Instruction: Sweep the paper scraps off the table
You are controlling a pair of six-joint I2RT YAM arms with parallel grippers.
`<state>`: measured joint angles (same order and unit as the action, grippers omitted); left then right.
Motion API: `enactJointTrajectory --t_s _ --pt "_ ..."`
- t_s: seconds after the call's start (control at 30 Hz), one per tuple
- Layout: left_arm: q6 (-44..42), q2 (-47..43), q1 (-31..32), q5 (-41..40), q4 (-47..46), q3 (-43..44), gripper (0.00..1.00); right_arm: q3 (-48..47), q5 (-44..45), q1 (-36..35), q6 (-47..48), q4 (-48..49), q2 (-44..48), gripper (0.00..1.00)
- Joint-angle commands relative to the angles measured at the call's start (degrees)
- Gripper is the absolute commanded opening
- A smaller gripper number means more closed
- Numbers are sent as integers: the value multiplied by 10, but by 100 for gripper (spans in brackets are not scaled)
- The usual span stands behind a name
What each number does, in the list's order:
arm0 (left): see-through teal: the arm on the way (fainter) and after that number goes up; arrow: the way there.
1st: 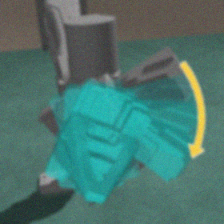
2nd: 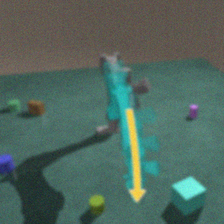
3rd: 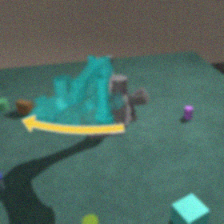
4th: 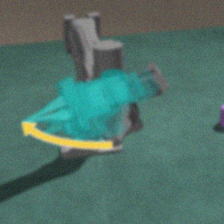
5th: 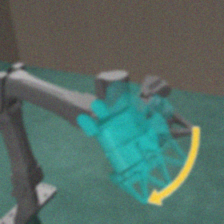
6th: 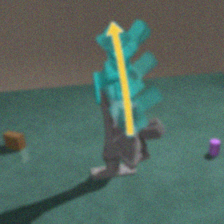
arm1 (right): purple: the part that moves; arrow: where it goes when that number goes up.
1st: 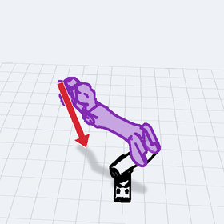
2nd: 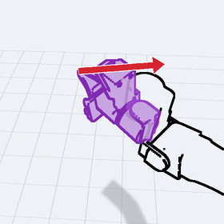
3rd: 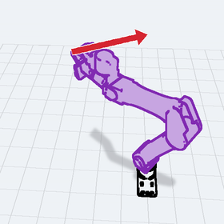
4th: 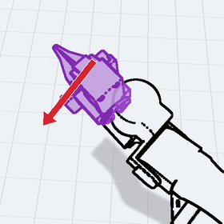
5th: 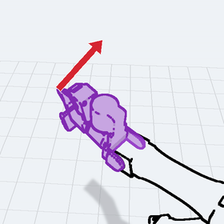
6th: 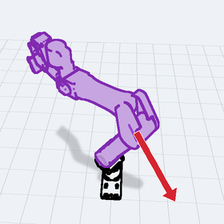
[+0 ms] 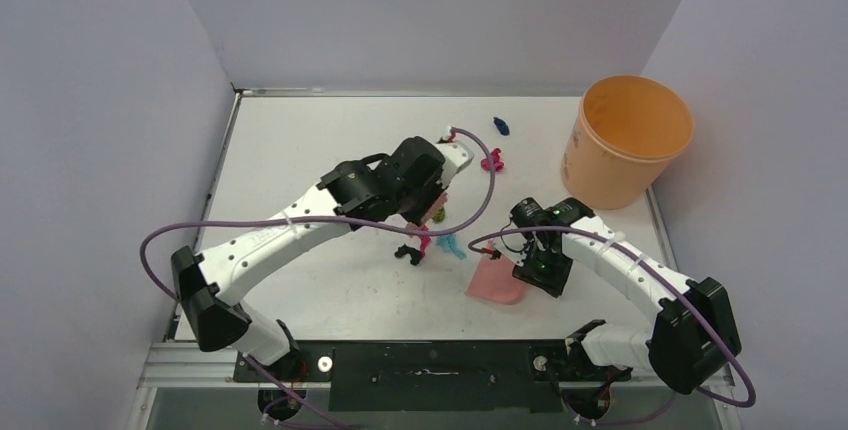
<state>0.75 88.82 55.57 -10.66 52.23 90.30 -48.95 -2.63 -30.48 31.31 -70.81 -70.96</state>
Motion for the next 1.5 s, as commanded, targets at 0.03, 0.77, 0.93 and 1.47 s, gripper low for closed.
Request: enactJointTrajectory --t_s 0.03,0.77,0.93,1.47 --pt "136 -87 -2 -182 40 20 0 -4 39 -26 25 -1 -20 9" --pt "267 79 -53 -126 -50 -77 0 -106 5 -27 59 13 -139 9" --pt "311 104 -47 -10 -124 -82 0 -113 -14 -27 63 22 -157 9" --pt "392 63 21 45 -144 -16 0 -90 -53 0 68 41 -140 9"
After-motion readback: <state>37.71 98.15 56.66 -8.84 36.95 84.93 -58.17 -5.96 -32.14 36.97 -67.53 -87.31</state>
